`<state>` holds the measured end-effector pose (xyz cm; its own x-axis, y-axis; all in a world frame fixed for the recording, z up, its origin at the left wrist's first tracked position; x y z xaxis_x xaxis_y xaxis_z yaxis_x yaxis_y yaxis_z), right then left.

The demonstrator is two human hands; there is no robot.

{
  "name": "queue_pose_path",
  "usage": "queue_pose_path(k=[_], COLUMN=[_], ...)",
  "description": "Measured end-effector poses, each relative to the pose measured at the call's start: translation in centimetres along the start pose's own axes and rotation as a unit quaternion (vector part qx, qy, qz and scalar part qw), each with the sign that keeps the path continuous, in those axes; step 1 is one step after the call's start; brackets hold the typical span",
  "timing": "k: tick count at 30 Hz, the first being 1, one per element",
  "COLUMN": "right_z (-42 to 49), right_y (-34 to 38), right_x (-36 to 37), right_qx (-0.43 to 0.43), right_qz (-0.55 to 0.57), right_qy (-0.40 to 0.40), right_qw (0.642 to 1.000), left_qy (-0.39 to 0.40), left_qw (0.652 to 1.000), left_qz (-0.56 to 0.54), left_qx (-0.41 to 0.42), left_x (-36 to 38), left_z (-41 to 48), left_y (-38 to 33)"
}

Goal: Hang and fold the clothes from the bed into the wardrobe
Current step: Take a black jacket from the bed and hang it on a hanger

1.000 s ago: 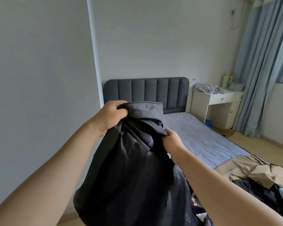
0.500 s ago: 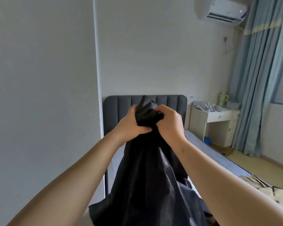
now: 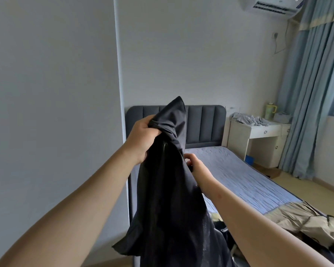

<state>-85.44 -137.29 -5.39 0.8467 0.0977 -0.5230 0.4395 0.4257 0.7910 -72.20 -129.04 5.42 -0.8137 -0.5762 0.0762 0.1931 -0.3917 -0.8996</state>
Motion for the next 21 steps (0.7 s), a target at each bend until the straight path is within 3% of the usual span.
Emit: queue_pose_path(k=[4,8,11,16,21], right_z=[-0.6,-1.0,-0.9,-1.0,-2.2], right_y=[-0.7,0.5,2.4,7.7,9.5], right_x=[1.8,2.6,2.6,1.3,1.7], right_qx=[0.014,0.013,0.032,0.007,-0.029], right_qz=[-0.104,-0.028,0.082,0.201,0.149], right_qy=[0.015,-0.030,-0.068,-0.084,-0.038], right_qw=[0.994,0.999,0.994,0.976,0.988], left_qy=[-0.044,-0.092,-0.118,-0.084,-0.029], left_qw=[0.999,0.988,0.970,0.956,0.966], left_qz=[0.009,0.116,0.195,0.253,0.204], left_qx=[-0.030,-0.035,-0.087,-0.125,-0.158], left_x=[-3.5,-8.0,-11.7,-13.7,-11.3], left_z=[0.1,0.5,0.3,-1.8,-4.3], left_y=[0.9,2.1,4.3,6.9,7.6])
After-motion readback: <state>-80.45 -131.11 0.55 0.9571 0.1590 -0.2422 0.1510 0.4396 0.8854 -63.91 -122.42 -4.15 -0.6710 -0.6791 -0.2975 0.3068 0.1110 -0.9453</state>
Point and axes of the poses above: each hand's wrist, its own z-axis towards the middle knuckle, its own x-axis out of the palm, y = z × x, the point moved 9 cm from there along z, towards the middle knuckle, and after that the axes turned 13 degrees about -y, right-handed, at the moved point
